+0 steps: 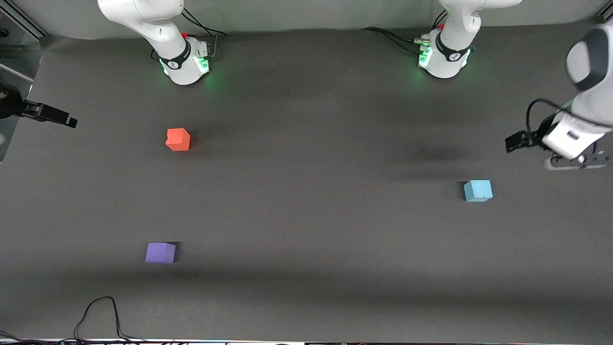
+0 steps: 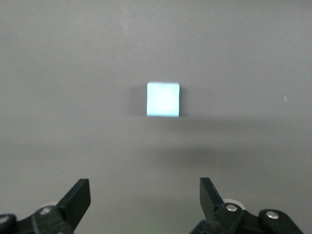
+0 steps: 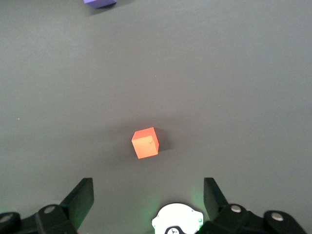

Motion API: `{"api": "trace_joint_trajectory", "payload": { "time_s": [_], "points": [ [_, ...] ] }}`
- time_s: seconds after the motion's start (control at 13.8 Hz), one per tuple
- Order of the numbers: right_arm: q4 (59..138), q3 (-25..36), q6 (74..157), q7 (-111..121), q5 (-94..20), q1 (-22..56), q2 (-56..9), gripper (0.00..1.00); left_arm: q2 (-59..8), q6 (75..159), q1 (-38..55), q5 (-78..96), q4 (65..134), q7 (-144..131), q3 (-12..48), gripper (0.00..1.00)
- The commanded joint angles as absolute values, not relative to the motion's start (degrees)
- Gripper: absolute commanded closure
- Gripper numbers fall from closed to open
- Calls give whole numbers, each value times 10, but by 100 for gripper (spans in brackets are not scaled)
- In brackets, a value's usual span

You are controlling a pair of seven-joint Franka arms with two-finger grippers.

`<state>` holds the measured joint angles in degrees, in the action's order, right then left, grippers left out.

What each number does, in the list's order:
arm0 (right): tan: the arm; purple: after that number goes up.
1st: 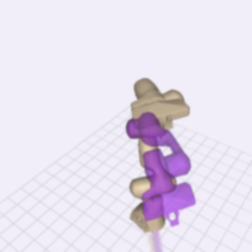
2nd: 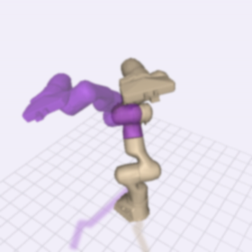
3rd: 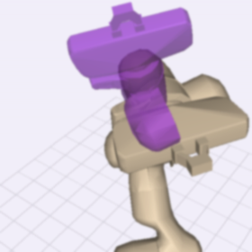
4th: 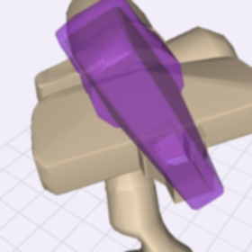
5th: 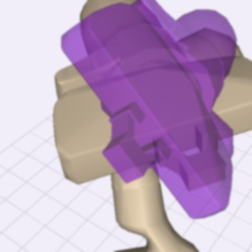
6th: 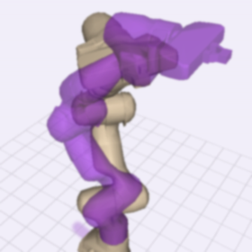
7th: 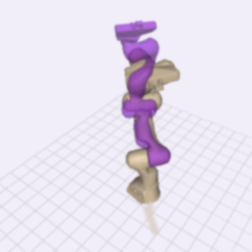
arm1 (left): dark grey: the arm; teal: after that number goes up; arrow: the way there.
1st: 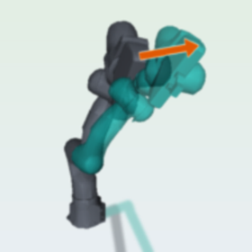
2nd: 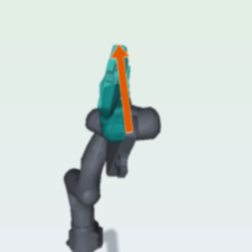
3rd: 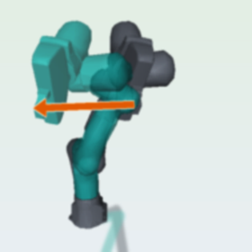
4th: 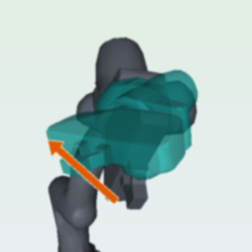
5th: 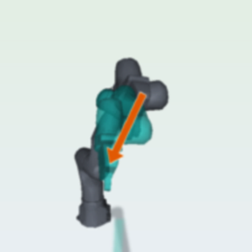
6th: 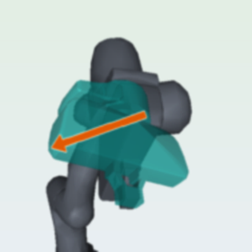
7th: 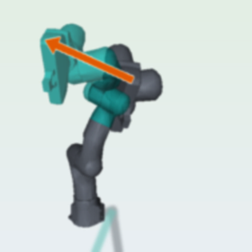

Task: Place blue block between orange and purple blocks
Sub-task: 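Grasp the light blue block with the left gripper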

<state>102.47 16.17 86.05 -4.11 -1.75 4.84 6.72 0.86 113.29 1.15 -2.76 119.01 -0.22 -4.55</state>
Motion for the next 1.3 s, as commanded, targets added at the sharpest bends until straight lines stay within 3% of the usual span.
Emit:
{"api": "trace_joint_trajectory", "payload": {
  "time_s": [0.0, 0.51, 1.01, 1.09, 1.23],
  "points": [
    [1021, 163, 875, -33, -18, 53, 70, 0, -59, 1206, 10, -21, 1194, 6, -45, 0],
    [1029, 172, 941, 15, 33, 116, 69, 0, -199, 1469, 8, -14, 1268, -4, -45, 0],
    [1035, 179, 936, 31, 11, 155, 68, 0, -223, 1479, 10, 7, 1267, -4, -44, 3],
    [1034, 180, 932, 36, 11, 156, 71, 0, -223, 1479, 10, 7, 1266, -4, -44, 12],
    [1034, 180, 931, 35, 11, 156, 69, 0, -221, 1480, 9, 7, 1266, -2, -44, 60]
  ]
}}
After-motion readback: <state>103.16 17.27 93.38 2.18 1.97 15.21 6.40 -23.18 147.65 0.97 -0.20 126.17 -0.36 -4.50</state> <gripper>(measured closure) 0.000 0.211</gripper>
